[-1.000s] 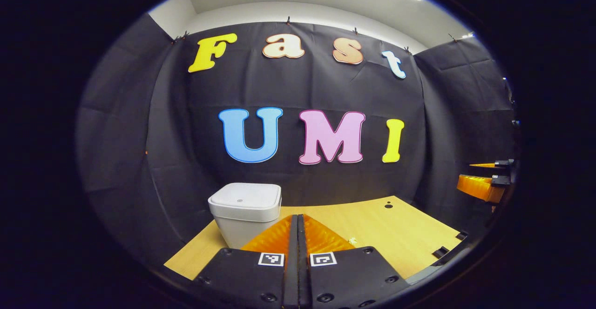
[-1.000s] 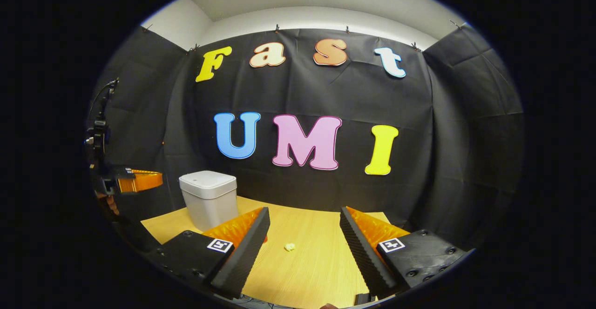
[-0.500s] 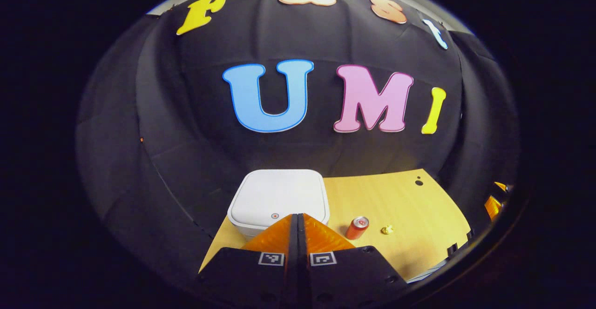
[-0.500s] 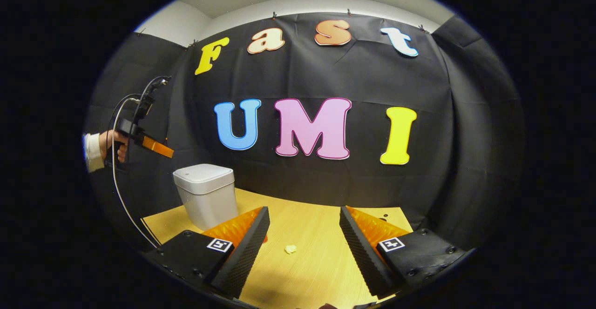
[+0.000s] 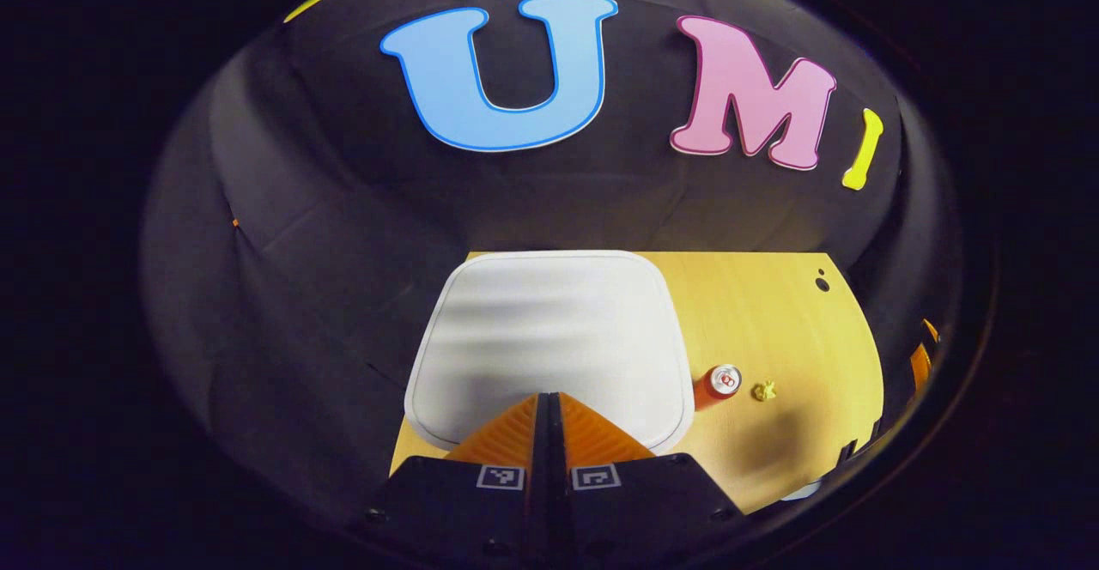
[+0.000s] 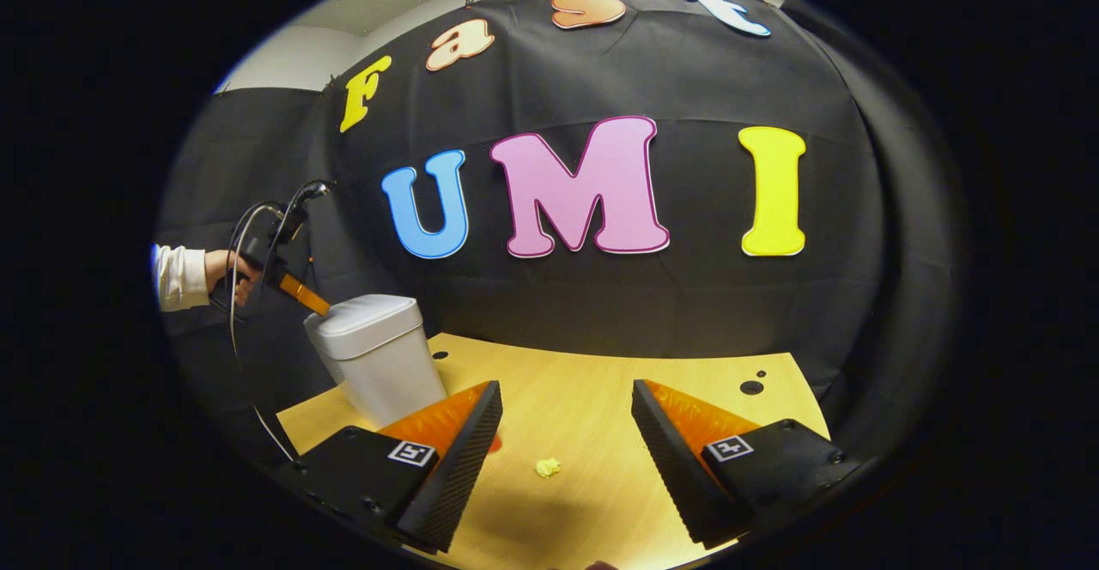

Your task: Press the lid of the desktop garbage bin to open it, pick up the crumpled paper on the desktop and throw it into the bin, then pick up the pop can on the desktop and drop it into the bin, and finally close the garbage bin lid.

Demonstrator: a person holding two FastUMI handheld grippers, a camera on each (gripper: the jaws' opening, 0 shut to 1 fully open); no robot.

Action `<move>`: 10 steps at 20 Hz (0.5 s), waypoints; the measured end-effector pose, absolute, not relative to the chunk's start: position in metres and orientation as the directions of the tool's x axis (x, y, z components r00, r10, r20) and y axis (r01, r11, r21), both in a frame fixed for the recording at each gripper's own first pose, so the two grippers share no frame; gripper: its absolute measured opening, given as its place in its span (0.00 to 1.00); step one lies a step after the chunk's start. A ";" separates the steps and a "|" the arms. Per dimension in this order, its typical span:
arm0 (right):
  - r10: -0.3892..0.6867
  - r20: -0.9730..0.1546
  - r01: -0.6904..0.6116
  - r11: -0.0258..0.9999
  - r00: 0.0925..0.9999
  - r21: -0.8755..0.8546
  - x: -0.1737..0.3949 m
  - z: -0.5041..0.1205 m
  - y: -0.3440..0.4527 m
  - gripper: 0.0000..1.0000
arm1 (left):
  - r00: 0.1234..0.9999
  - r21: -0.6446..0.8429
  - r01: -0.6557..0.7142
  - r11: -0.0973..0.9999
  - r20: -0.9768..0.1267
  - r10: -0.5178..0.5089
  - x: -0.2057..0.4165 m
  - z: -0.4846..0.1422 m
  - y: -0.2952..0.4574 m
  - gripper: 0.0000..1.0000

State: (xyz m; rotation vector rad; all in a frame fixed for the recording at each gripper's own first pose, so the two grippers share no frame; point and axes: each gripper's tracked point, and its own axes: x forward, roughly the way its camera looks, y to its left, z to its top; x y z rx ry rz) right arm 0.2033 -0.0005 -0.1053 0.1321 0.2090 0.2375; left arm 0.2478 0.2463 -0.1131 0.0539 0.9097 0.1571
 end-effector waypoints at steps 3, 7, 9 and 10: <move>0.233 -0.204 -0.205 0.967 0.951 0.151 0.209 -0.109 -0.003 0.98 | 0.561 0.096 -0.117 0.988 -0.815 0.146 0.247 -0.123 0.248 0.06; 0.183 -0.194 -0.161 0.979 0.964 0.125 0.208 -0.101 0.000 0.97 | 0.576 0.155 -0.047 0.987 -0.803 0.154 0.249 -0.124 0.247 0.07; 0.153 -0.188 -0.134 0.985 0.970 0.111 0.204 -0.092 0.002 0.98 | 0.624 0.211 -0.005 0.977 -0.763 0.169 0.255 -0.115 0.249 0.07; 0.139 -0.181 -0.121 0.987 0.974 0.106 0.202 -0.087 0.006 0.98 | 0.629 0.197 -0.001 0.980 -0.762 0.154 0.254 -0.113 0.246 0.06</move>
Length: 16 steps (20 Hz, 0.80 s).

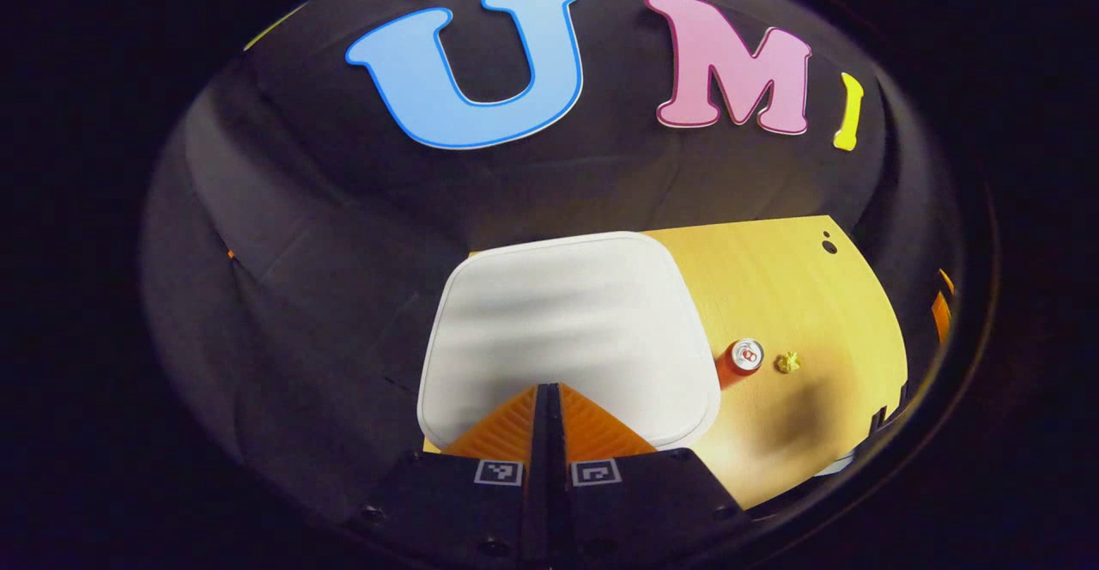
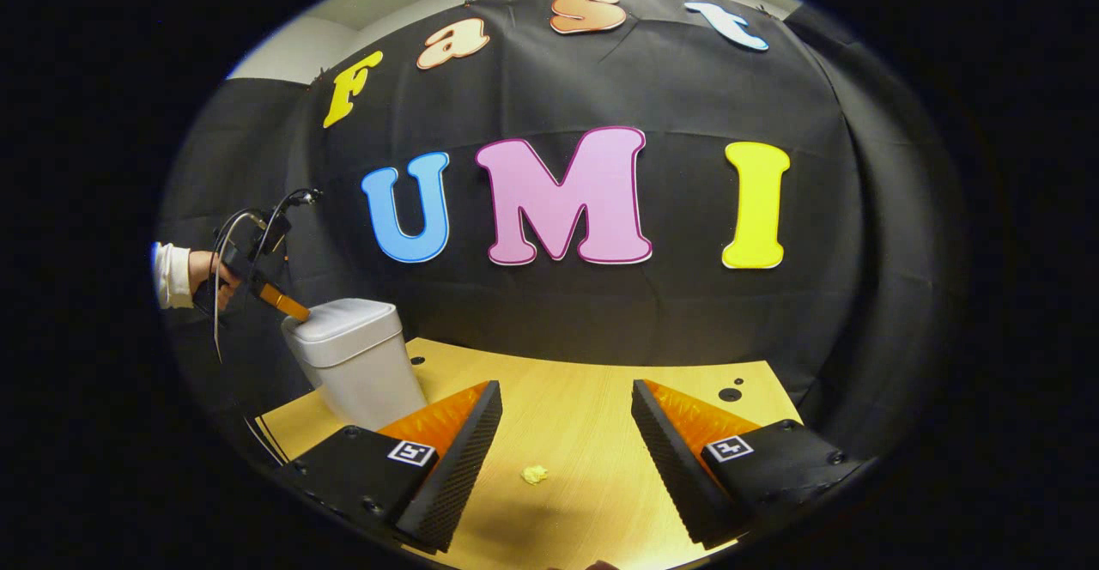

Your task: Press the lid of the desktop garbage bin to open it, pick up the crumpled paper on the desktop and throw it into the bin, then pick up the pop can on the desktop and drop it into the bin, and finally close the garbage bin lid.

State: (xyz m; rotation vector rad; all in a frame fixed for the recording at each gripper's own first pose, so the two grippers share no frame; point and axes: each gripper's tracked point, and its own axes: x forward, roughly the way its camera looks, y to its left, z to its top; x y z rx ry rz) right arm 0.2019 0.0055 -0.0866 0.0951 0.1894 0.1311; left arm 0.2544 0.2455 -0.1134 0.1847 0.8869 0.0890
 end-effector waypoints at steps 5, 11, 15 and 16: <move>0.120 -0.192 -0.109 0.992 0.974 0.066 0.195 -0.078 0.025 0.98 | 0.790 0.187 -0.036 0.982 -0.597 0.143 0.265 -0.062 0.251 0.07; 0.134 -0.213 -0.123 0.990 0.968 0.067 0.196 -0.078 0.045 0.98 | 0.917 0.219 -0.057 0.974 -0.373 0.138 0.264 0.001 0.239 0.18; 0.138 -0.201 -0.131 0.990 0.970 0.049 0.196 -0.073 0.050 0.98 | 0.962 0.167 -0.039 0.985 -0.260 0.082 0.233 0.035 0.210 0.65; 0.141 -0.204 -0.133 0.990 0.969 0.050 0.197 -0.073 0.051 0.98 | 0.971 0.162 -0.040 0.986 -0.227 0.077 0.224 0.044 0.203 0.86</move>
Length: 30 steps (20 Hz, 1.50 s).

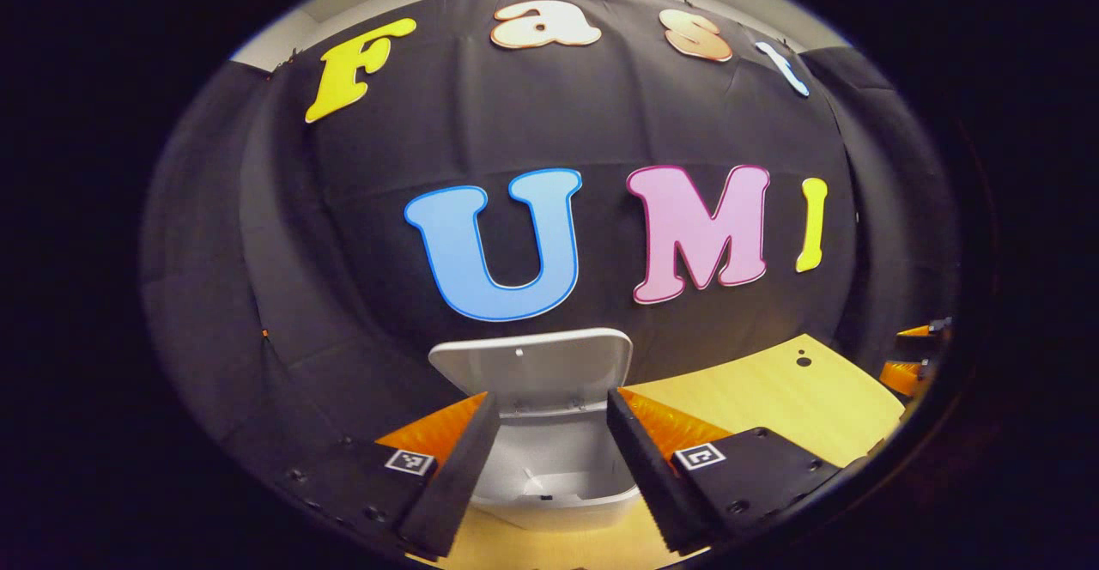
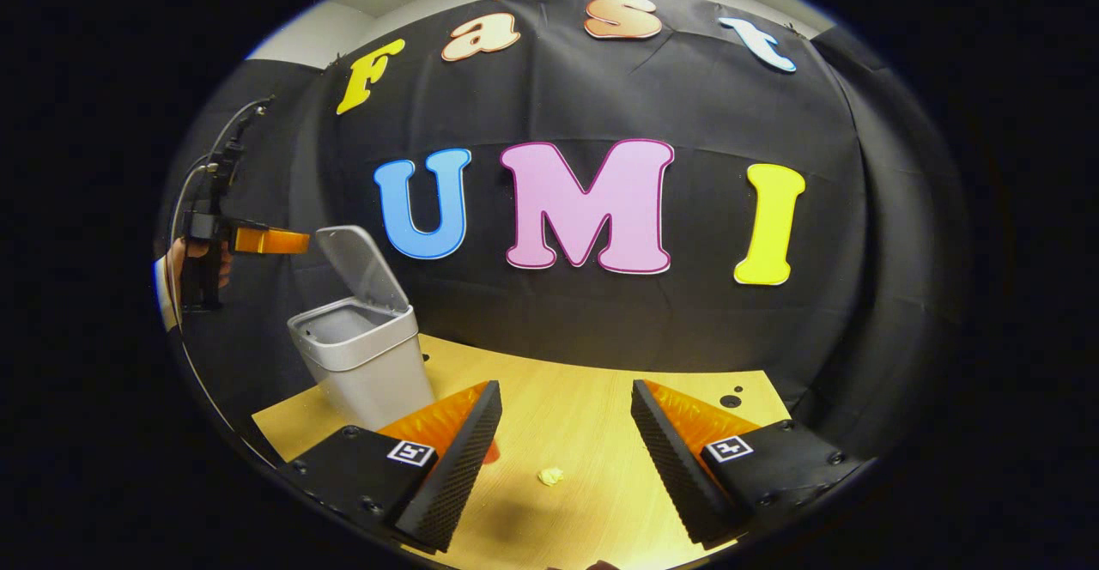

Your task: Press the lid of the desktop garbage bin to open it, pick up the crumpled paper on the desktop and throw it into the bin, then pick up the pop can on the desktop and drop it into the bin, and finally close the garbage bin lid.

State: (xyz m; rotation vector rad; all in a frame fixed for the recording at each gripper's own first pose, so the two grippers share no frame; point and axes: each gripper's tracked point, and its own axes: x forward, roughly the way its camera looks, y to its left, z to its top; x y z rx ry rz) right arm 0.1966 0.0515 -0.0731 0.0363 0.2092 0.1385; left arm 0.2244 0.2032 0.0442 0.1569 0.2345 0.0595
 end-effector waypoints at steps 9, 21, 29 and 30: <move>0.193 -0.229 -0.188 0.981 0.954 0.046 0.198 -0.080 0.074 0.98 | 0.991 0.120 -0.082 0.989 -0.099 0.094 0.156 0.080 0.178 0.96; 0.247 -0.281 -0.254 0.967 0.927 0.011 0.229 -0.095 0.091 0.98 | 0.988 0.112 -0.135 0.985 -0.064 0.143 0.103 0.090 0.165 0.96; 0.248 -0.548 -0.297 0.955 0.798 0.000 0.277 -0.202 0.094 0.97 | 0.975 0.074 -0.200 0.977 -0.085 0.206 0.079 0.079 0.180 0.97; 0.242 -0.579 -0.303 0.953 0.779 -0.010 0.282 -0.220 0.096 0.97 | 0.973 0.074 -0.211 0.975 -0.082 0.217 0.076 0.080 0.182 0.97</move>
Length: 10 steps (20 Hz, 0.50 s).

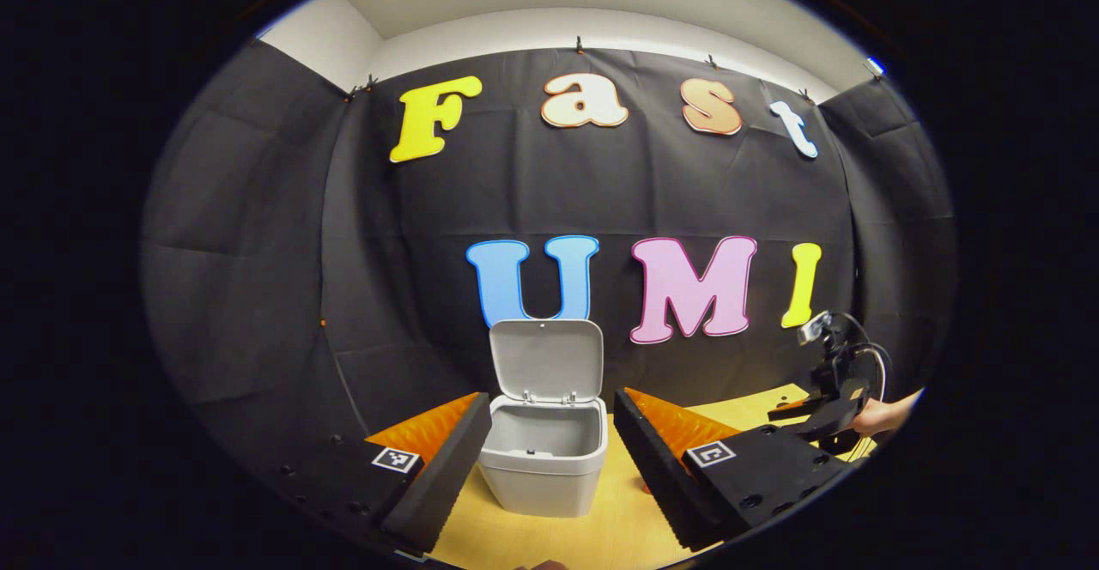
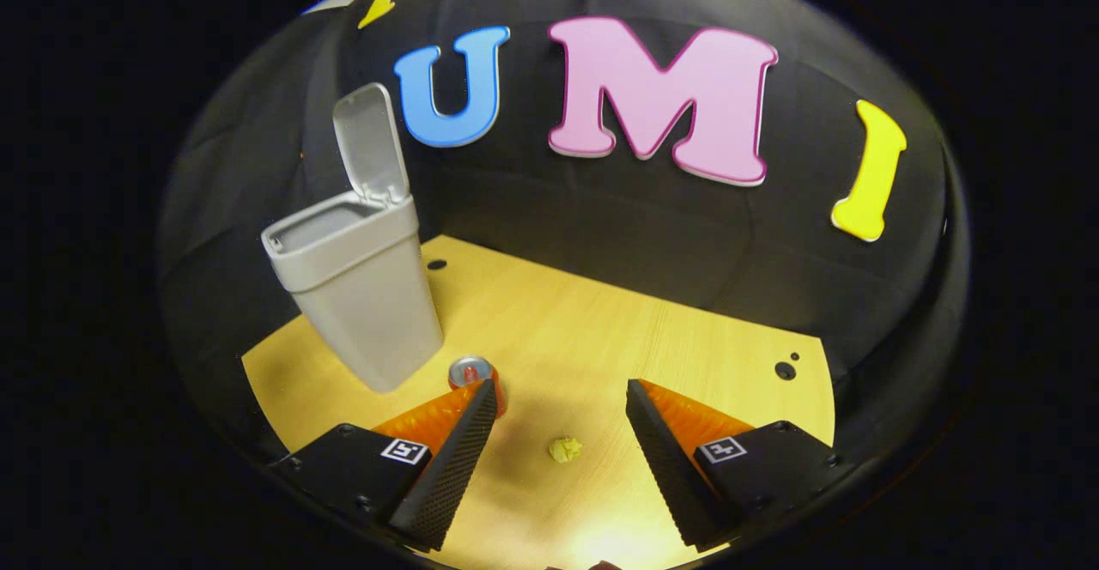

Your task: Press the lid of the desktop garbage bin to open it, pick up the crumpled paper on the desktop and throw it into the bin, then pick up the pop can on the desktop and drop it into the bin, and finally close the garbage bin lid.

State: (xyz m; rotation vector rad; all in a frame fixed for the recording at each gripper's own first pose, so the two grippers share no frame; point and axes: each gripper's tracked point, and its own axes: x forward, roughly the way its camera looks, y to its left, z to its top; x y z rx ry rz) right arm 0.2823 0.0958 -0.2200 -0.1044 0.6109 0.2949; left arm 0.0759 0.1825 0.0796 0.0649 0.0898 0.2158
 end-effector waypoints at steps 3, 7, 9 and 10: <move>0.240 -0.701 -0.313 0.949 0.672 0.025 0.286 -0.295 0.103 0.98 | 0.962 0.072 -0.257 0.964 -0.074 0.262 0.061 0.081 0.192 0.97; 0.189 -0.842 -0.287 0.957 0.505 0.042 0.276 -0.376 0.094 0.99 | 0.945 0.084 -0.310 0.947 -0.081 0.317 0.045 0.081 0.201 0.97; 0.171 -0.863 -0.282 0.959 0.475 0.035 0.281 -0.397 0.092 0.99 | 0.936 0.094 -0.333 0.938 -0.092 0.341 0.034 0.080 0.204 0.96; 0.160 -0.865 -0.280 0.960 0.476 0.023 0.285 -0.403 0.091 0.98 | 0.931 0.096 -0.342 0.935 -0.100 0.351 0.031 0.077 0.206 0.96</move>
